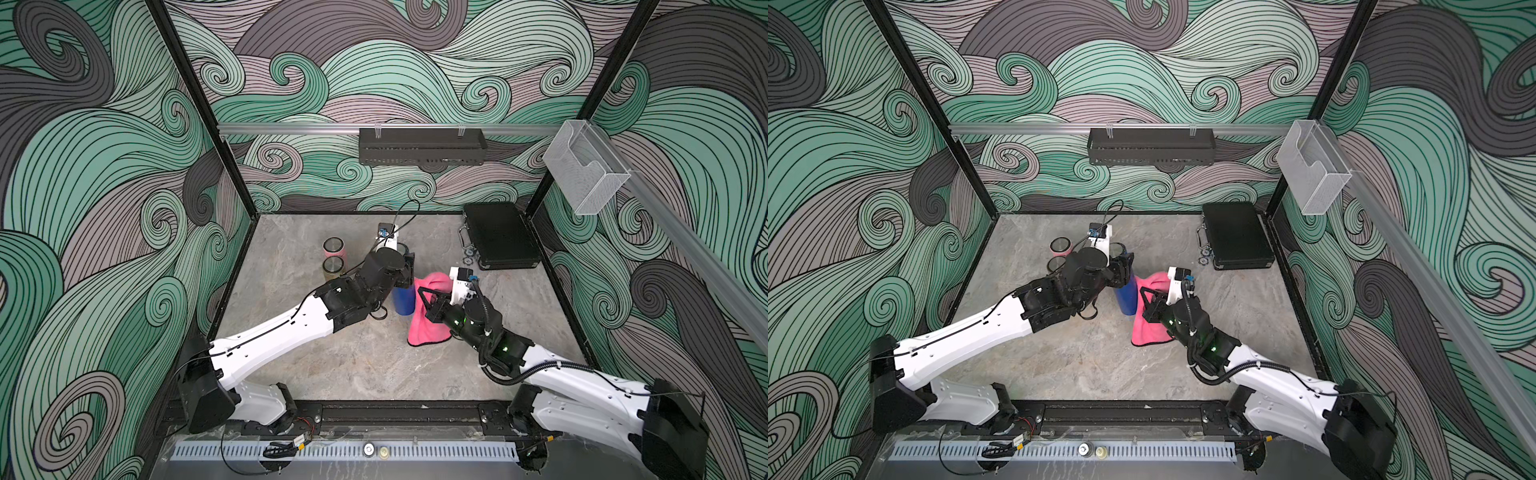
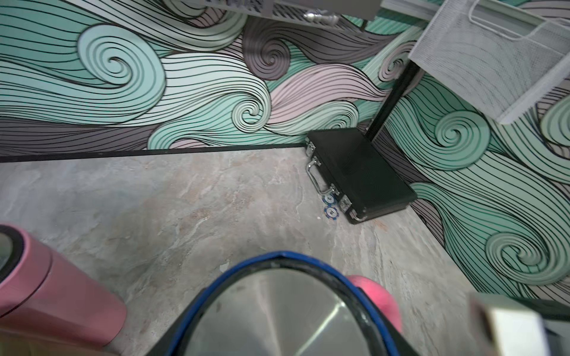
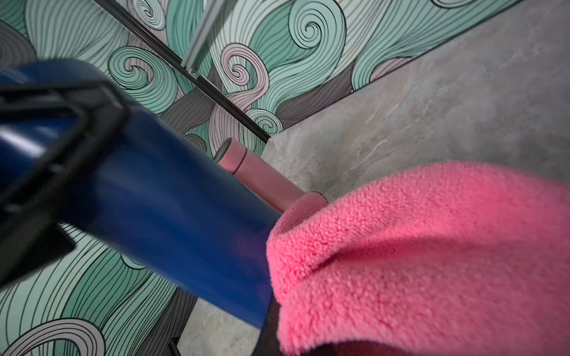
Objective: Wipe the surface of the thermos
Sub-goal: Wipe the dirt from the surface of the thermos.
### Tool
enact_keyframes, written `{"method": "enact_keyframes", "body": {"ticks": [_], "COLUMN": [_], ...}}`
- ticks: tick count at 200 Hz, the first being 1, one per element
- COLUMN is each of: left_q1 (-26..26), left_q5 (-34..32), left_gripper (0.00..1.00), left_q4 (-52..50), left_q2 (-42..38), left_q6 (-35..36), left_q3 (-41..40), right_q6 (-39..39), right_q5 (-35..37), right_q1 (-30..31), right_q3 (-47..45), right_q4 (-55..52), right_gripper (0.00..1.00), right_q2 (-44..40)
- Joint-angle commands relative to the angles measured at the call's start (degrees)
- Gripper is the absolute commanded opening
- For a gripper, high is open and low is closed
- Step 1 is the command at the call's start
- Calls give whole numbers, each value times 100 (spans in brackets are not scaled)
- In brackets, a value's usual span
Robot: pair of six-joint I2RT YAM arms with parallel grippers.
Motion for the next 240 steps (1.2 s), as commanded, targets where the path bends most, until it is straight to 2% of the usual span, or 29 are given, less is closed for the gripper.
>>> {"method": "enact_keyframes", "body": {"ticks": [1,29,78,115,132,162,202,240], "left_q1": [-175,-291,-419,-636,-699,-830,-874,-871], "left_q5": [-1183,-1337,-1459,-2340,-2713,-3226,-3070,-2793], "left_gripper": [0,0,0,0,0,0,0,0], "left_q4": [-61,-182,-338,-375,-878,-1864,-2377,-2087], "left_q2": [72,188,138,220,321,640,506,231], "left_q6": [-692,-1148,-1717,-1853,-2295,-3729,-4814,-4630], "left_q3": [412,532,591,705,974,1261,1286,1107], "right_q6": [-371,-453,-78,-267,-626,-1094,-1491,-1626], "right_q5": [279,321,498,657,807,856,791,803], "right_q1": [142,184,273,549,769,1004,1068,1081], "right_q3": [566,707,177,332,690,983,288,34], "right_q4": [57,129,907,949,696,922,2406,2793], "right_gripper": [0,0,0,0,0,0,0,0], "right_q2": [-412,-326,596,754,667,765,1420,1620]}}
